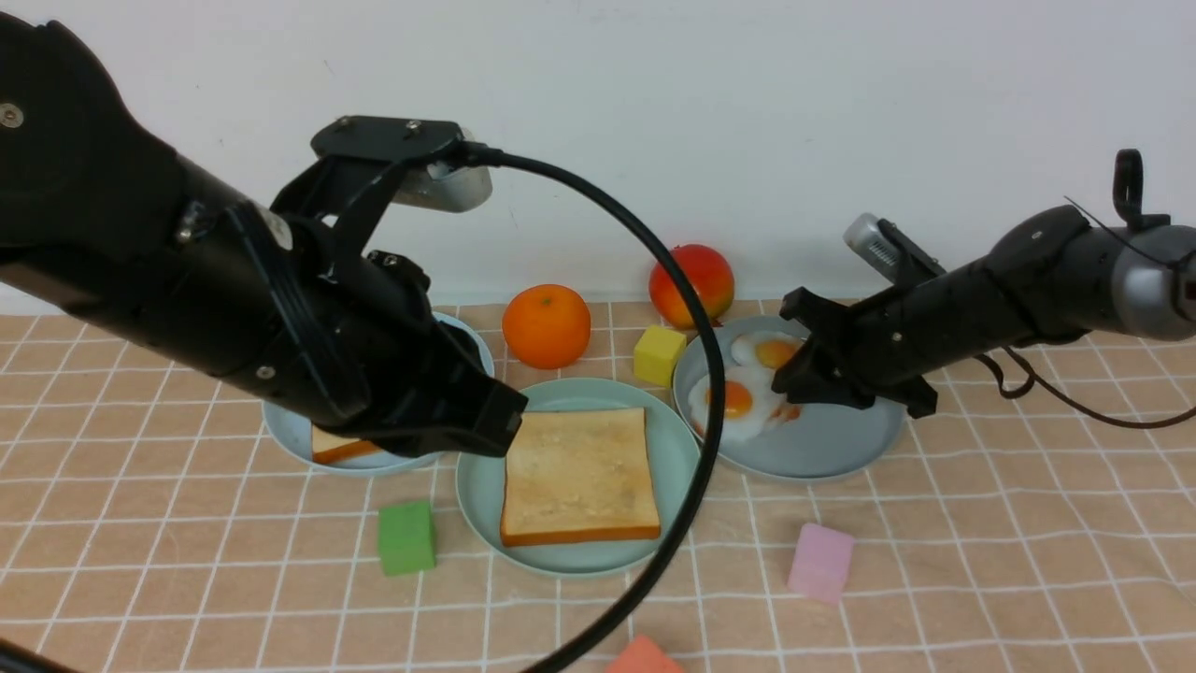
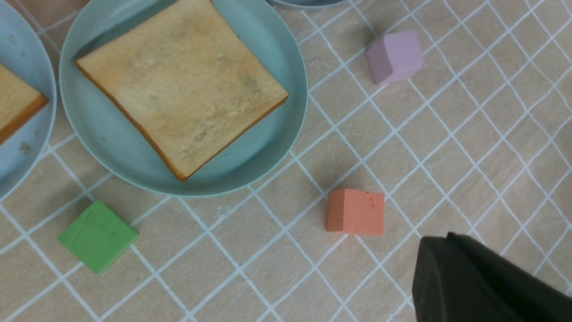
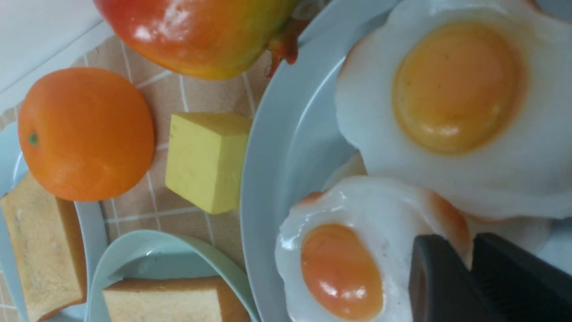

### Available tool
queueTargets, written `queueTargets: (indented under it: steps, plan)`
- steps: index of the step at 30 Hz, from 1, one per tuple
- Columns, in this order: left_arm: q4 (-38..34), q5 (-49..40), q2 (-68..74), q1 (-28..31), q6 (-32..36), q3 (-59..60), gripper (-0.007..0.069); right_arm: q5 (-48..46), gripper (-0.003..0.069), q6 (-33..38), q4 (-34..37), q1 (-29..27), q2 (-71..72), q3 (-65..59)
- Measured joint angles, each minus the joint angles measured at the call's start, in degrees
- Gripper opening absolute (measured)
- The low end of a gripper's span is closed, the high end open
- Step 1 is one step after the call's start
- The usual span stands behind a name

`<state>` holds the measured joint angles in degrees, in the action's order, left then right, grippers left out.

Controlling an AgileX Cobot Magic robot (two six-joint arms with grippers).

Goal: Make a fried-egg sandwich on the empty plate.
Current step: Use the right arm to grab a fried egg

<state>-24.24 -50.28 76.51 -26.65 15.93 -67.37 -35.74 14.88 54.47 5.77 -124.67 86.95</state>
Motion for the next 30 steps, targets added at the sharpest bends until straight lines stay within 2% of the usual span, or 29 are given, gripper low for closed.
queueTargets:
  steps: [7,15,17,20,22,30]
  plan:
    - [0.0,0.0,0.1,0.0,0.0,0.0,-0.0002,0.0,0.0211,0.0,1.5,0.0,-1.0,0.2]
    - [0.1,0.0,0.1,0.0,0.0,0.0,0.0004,0.1,0.0204,0.0,1.5,0.0,-1.0,0.2]
    - [0.3,0.0,0.1,0.0,0.0,0.0,0.0005,0.1,0.0167,0.0,1.5,0.0,-1.0,0.2]
    - [0.9,-0.1,0.1,0.0,0.0,0.0,0.0006,-0.3,0.0031,0.0,1.4,0.0,-1.1,0.2]
    - [1.0,-0.6,0.0,0.0,0.0,0.0,0.0006,-0.3,-0.0006,0.0,1.4,0.0,-1.1,0.2]
    - [4.0,-7.1,-4.3,0.0,-3.4,0.0,0.0011,-1.6,-0.0013,1.0,0.7,-1.4,1.6,0.2]
